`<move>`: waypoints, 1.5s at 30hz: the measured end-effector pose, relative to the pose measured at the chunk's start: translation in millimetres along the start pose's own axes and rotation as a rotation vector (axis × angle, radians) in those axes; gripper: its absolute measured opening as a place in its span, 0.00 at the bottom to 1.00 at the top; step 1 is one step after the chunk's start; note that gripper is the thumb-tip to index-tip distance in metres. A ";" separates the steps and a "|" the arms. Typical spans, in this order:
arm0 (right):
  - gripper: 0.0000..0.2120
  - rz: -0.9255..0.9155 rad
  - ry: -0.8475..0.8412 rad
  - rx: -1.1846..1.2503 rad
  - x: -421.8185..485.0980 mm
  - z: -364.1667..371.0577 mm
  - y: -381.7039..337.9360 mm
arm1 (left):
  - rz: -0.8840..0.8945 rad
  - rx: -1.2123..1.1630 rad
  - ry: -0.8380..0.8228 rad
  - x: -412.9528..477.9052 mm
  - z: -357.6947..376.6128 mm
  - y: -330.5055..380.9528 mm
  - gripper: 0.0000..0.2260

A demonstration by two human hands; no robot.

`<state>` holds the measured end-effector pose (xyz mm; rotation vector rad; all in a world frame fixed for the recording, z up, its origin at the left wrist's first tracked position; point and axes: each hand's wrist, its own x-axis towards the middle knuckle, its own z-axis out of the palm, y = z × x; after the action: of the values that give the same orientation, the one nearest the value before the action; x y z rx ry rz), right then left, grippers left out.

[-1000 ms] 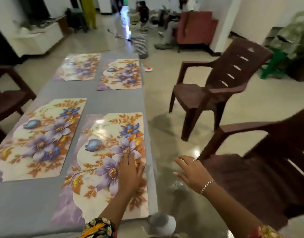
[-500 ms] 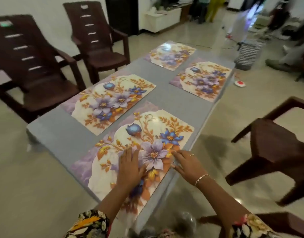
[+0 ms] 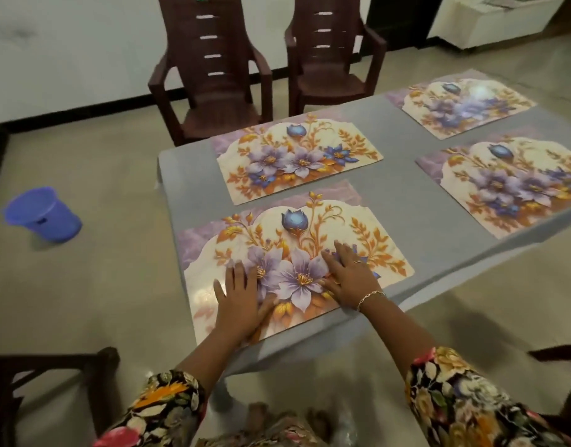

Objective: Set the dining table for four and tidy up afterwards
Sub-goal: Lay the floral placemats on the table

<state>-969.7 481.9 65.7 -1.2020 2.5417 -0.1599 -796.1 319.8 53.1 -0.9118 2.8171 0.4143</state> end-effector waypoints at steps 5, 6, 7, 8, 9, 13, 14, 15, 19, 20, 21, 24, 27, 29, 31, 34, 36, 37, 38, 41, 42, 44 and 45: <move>0.52 -0.028 -0.066 -0.116 -1.5 6.6 5.4 | -0.056 0.047 -0.010 -7.8 7.9 3.9 0.59; 0.56 -0.032 -0.065 -0.122 -1.8 7.5 6.9 | -0.058 0.047 -0.004 -9.0 8.6 4.3 0.58; 0.59 -0.034 -0.059 -0.126 -1.9 8.5 8.6 | -0.055 0.034 0.006 -10.4 10.8 4.1 0.57; 0.61 -0.034 -0.052 -0.126 -2.6 8.5 9.3 | -0.052 0.016 0.014 -12.0 13.2 3.8 0.56; 0.61 -0.033 -0.049 -0.123 -4.0 8.1 9.6 | -0.048 0.001 0.023 -13.5 16.4 3.3 0.55; 0.60 -0.024 -0.039 -0.099 -8.5 11.3 10.3 | -0.019 -0.026 0.064 -16.4 22.3 1.3 0.51; 0.60 -0.024 -0.033 -0.101 -9.2 12.5 10.6 | -0.005 -0.008 0.078 -17.3 23.7 0.7 0.50; 0.59 -0.026 -0.025 -0.100 -9.7 14.1 11.3 | 0.005 0.010 0.099 -18.0 22.6 1.0 0.47; 0.58 -0.037 -0.007 -0.090 -12.1 18.6 13.5 | -0.018 0.001 0.083 -23.4 22.1 3.4 0.49; 0.57 -0.041 -0.002 -0.089 -12.3 20.2 14.4 | -0.023 0.002 0.066 -24.3 21.5 3.4 0.49; 0.57 -0.045 0.010 -0.078 -12.5 22.4 15.0 | -0.024 0.010 0.061 -24.3 22.5 2.8 0.48; 0.54 -0.054 0.031 -0.053 -11.7 26.7 16.8 | -0.050 0.069 0.129 -24.0 31.3 -2.1 0.40; 0.53 -0.057 0.042 -0.061 -10.9 28.8 18.7 | -0.077 0.086 0.141 -24.4 33.1 -2.8 0.32; 0.54 -0.057 0.042 -0.078 -10.6 29.3 20.1 | -0.077 0.063 0.183 -25.5 32.6 -2.0 0.32; 0.53 -0.059 0.052 -0.071 -9.9 29.6 21.0 | -0.081 0.061 0.196 -25.2 33.6 -0.9 0.32; 0.50 -0.064 0.055 -0.063 -9.9 29.1 22.4 | -0.087 0.060 0.256 -24.8 38.5 -2.1 0.32; 0.48 -0.066 0.056 -0.059 -10.7 29.2 23.4 | -0.089 0.059 0.278 -24.2 39.8 -3.1 0.32; 0.48 -0.067 0.058 -0.057 -10.9 29.7 23.8 | -0.092 0.056 0.270 -24.0 39.9 -3.3 0.32; 0.48 -0.068 0.058 -0.057 -10.8 30.3 24.0 | -0.094 0.053 0.260 -23.8 39.8 -3.4 0.32; 0.47 -0.074 0.060 -0.065 -8.9 30.2 26.0 | -0.087 0.034 0.205 -23.2 36.9 0.6 0.32; 0.47 -0.079 0.069 -0.068 -7.9 29.9 27.7 | -0.078 0.030 0.195 -22.8 36.5 2.7 0.32; 0.49 -0.086 0.068 -0.075 -6.7 28.2 30.7 | -0.077 0.012 0.175 -22.3 36.1 6.1 0.32; 0.50 -0.088 0.059 -0.078 -6.7 27.2 31.6 | -0.079 0.009 0.174 -22.3 36.2 7.0 0.32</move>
<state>-979.7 508.3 34.3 -1.3585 2.5680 -0.1197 -780.2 348.6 25.3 -1.1035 2.9223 0.3266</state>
